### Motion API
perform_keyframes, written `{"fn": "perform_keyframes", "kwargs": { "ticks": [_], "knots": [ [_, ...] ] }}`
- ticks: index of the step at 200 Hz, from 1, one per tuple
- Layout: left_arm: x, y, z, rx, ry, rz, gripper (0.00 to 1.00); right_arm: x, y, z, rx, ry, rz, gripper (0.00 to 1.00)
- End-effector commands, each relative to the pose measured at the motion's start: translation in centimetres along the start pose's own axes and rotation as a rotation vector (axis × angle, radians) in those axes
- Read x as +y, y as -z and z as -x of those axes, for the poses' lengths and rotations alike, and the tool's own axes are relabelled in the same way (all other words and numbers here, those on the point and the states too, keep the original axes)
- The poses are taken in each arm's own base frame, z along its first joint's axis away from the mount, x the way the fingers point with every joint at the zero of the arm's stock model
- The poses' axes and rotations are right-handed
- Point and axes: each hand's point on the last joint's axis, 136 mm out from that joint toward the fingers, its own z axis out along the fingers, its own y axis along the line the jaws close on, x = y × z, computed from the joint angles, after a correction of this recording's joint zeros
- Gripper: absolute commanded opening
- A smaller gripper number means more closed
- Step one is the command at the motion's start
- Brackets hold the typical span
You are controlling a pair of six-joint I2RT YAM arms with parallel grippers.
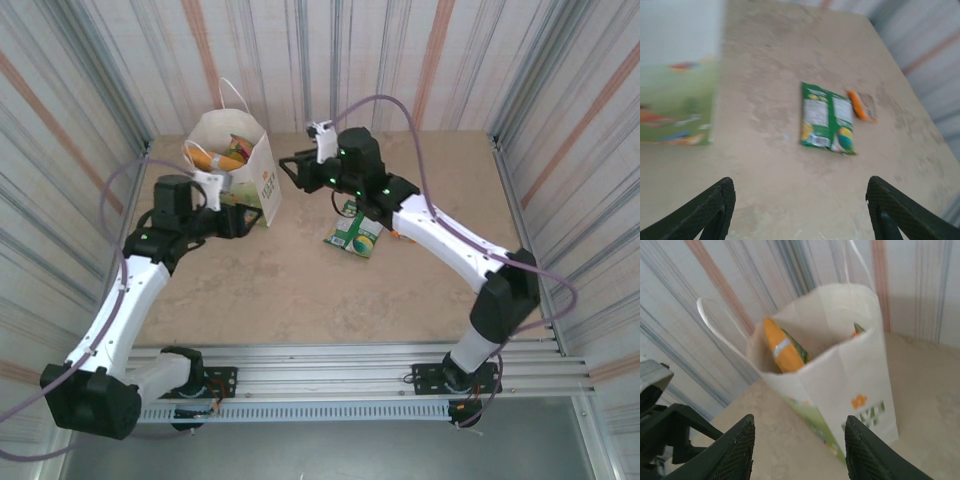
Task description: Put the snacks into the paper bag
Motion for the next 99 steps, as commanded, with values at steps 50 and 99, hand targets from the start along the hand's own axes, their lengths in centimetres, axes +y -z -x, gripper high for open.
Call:
{"fn": "perform_keyframes", "kwargs": {
  "ticks": [50, 99],
  "knots": [
    [-4.8, -7.3, -6.1, 0.232, -0.148, -0.038, 0.71, -7.6, 9.5, -8.7, 0.159, -0.381, -0.209, 0.53],
    [-7.4, -13.1, -7.0, 0.341, -0.152, -0.039, 0.68, -12.8, 13.3, -13.4, 0.208, -0.619, -0.289, 0.54]
  ]
}}
